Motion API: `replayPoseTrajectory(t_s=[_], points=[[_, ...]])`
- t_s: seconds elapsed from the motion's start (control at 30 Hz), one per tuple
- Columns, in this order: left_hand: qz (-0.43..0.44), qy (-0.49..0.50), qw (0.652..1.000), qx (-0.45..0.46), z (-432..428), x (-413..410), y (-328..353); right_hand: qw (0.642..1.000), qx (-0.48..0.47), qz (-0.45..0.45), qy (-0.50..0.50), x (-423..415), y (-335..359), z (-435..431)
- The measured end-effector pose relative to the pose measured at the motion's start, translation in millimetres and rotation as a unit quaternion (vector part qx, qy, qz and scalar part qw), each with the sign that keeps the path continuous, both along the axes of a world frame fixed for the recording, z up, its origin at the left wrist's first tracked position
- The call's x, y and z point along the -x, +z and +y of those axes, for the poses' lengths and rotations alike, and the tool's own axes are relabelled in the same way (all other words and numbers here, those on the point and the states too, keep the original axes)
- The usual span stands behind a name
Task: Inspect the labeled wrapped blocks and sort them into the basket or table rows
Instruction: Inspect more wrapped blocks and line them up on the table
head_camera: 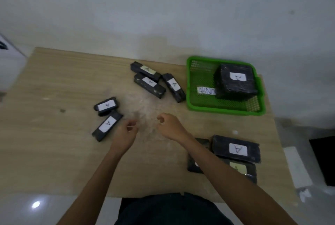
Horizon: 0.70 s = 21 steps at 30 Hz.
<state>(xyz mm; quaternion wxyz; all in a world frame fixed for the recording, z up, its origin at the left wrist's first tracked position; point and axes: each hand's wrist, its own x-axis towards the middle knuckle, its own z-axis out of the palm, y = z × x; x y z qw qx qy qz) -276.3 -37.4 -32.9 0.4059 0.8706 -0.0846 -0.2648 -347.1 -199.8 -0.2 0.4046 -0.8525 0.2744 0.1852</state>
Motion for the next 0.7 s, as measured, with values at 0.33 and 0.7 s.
replayPoseTrajectory(t_s=[0.33, 0.7], points=[[0.08, 0.225, 0.966, -0.096, 85.5, -52.7, -49.5, 0.995, -0.041, 0.025, 0.084, -104.0, -16.3, 74.9], [0.188, 0.26, 0.947, 0.002, 88.5, -79.4, -46.9, 0.992, -0.078, 0.034, -0.092, -119.4, -39.6, 107.4]])
